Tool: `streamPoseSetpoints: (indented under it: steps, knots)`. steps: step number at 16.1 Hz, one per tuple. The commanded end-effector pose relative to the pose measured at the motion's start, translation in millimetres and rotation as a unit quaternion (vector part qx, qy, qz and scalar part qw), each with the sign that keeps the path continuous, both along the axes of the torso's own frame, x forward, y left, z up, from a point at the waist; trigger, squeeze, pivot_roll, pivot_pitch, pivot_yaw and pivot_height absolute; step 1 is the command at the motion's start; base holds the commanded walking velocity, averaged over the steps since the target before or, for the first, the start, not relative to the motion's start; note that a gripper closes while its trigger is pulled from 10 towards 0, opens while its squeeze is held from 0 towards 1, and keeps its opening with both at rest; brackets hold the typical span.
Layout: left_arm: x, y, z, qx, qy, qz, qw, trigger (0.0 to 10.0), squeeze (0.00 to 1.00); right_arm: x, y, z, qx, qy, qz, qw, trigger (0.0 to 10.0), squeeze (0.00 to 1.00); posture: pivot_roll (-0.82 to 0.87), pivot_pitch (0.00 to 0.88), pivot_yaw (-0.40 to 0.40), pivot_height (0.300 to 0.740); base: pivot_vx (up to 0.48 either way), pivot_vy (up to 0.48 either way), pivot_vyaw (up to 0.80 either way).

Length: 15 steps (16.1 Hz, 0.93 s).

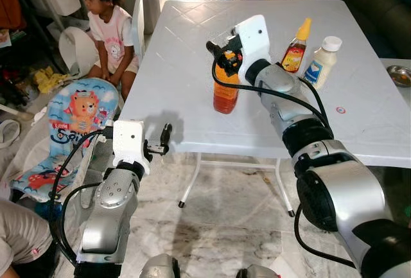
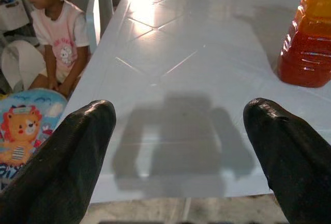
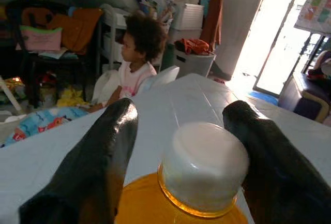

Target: Restocking fridge

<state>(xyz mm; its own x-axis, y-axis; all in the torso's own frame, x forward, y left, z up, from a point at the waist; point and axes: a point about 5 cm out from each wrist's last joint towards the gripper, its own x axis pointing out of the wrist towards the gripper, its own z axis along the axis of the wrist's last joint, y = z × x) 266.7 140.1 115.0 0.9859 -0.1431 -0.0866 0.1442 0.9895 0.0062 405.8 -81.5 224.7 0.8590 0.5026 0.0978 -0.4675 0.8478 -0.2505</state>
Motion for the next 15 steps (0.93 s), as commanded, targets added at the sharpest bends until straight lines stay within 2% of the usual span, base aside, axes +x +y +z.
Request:
streamPoseSetpoints:
  steps: [1,11,15]
  knots:
    - [-0.5,2.8,4.6,0.003,-0.007,0.000,1.000,10.0,0.00,0.7,4.2,6.9,0.004,-0.009,0.010,1.000,0.0,0.00,0.10,0.046,0.035,0.740,0.000,0.000,0.00]
    - [6.3,-1.4,4.9,-0.001,-0.011,0.001,1.000,10.0,0.00,2.4,-16.8,0.5,0.036,0.019,-0.005,0.999,0.0,0.00,0.08,0.007,0.023,0.740,0.000,0.000,0.00]
    - [13.6,-2.2,5.0,0.002,-0.015,0.004,1.000,10.0,0.00,-2.6,-31.2,4.5,0.064,-0.003,-0.020,0.998,0.0,0.00,0.06,0.000,0.030,0.740,0.000,0.000,0.00]
